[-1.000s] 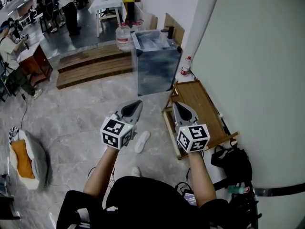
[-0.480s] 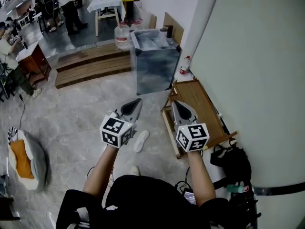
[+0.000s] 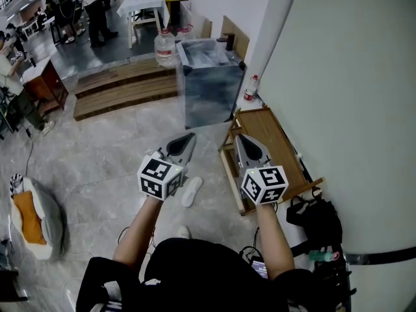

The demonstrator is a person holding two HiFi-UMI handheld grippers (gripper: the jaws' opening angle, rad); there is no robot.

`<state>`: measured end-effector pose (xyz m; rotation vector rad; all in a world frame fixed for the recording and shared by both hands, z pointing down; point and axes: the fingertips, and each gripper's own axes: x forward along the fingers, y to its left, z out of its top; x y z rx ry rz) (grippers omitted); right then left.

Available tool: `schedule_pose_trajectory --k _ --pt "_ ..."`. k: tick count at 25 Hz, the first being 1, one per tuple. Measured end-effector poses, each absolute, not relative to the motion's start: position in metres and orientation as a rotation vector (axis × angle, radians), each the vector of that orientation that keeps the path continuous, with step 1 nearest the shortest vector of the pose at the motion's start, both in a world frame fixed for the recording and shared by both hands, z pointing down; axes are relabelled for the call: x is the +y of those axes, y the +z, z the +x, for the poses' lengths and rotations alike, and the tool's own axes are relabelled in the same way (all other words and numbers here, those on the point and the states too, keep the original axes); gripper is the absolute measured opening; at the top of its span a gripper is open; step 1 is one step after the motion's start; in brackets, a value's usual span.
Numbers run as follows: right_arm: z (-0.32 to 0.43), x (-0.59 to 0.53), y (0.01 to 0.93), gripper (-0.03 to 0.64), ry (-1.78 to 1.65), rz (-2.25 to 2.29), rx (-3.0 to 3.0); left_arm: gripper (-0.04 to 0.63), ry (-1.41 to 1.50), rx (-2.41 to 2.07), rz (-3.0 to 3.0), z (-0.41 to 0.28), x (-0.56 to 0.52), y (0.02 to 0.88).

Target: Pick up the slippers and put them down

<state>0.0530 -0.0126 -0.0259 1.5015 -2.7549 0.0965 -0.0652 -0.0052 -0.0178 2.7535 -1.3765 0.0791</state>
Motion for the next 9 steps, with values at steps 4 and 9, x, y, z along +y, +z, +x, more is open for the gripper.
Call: schedule_pose_trajectory --k 4,9 --pt "0.0486 -0.0122 -0.0262 -0.008 0.091 1.499 -2.756 0.006 0.092 -1.372 2.746 -0.0685 -0.0033 -0.0161" --pt "0.0452 -0.0088 -0.0222 -0.008 0.095 1.489 -2.752 0.006 0.074 -1.375 2.741 -0.0661 -0.0016 -0.0123"
